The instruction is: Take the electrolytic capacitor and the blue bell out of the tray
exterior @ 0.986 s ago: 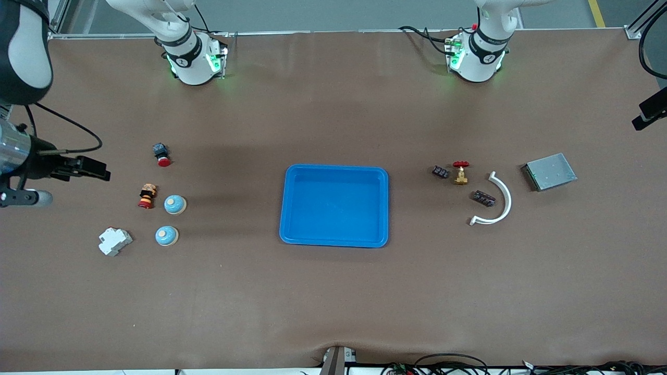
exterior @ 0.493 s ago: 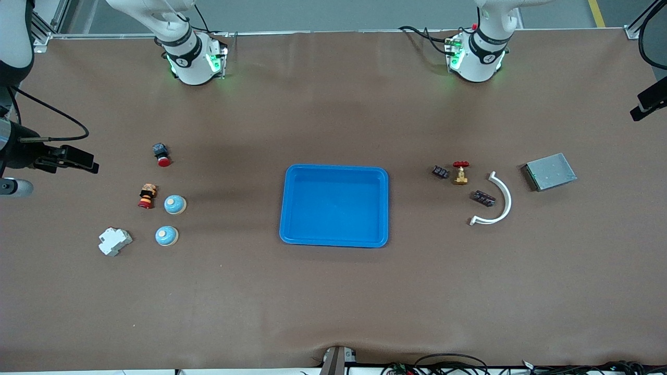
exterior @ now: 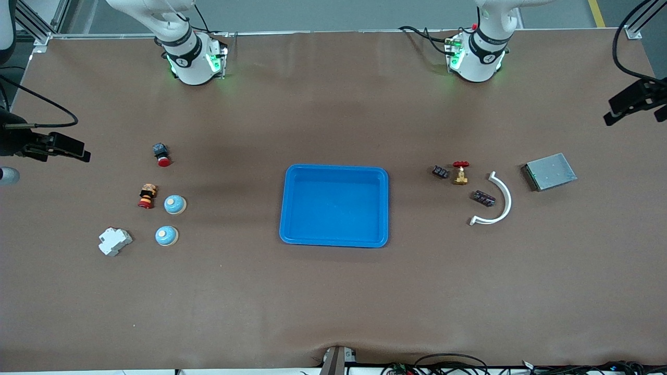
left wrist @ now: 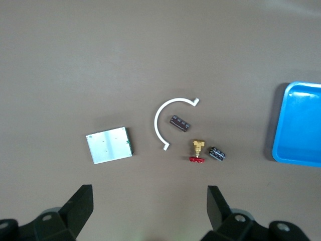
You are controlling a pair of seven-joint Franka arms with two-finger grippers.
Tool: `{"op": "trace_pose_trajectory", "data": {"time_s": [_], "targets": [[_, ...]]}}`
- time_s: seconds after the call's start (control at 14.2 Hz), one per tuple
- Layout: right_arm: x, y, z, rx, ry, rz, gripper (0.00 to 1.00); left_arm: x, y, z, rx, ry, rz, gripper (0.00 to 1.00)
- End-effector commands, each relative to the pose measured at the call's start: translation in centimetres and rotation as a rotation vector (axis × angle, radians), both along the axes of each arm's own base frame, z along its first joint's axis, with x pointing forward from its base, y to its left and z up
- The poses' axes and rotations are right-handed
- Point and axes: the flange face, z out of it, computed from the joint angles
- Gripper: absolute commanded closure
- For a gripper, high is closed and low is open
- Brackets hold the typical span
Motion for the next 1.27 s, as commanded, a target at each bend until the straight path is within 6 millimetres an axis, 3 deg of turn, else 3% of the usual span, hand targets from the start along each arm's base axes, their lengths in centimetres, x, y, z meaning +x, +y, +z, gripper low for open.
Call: {"op": "trace_pose_trajectory", "data": {"time_s": [0.0, 0.63, 1.2], "targets": [[-0.4, -0.4, 0.8, 0.005, -0.005, 0.035, 0.00, -1.6, -0.3, 0.6, -0.013, -0.023, -0.014, 0.00], [0.1, -0.5, 1.7, -0.006, -0.064, 0.059, 0.00, -1.8, 0.1, 2.1, 0.004, -0.040, -0.008, 0.00], [0.4, -0.9, 1.8, -0.005, -0.090, 0.051, 0.00, -1.9, 0.2, 2.1, 0.002, -0.035, -0.008, 0.00]]}}
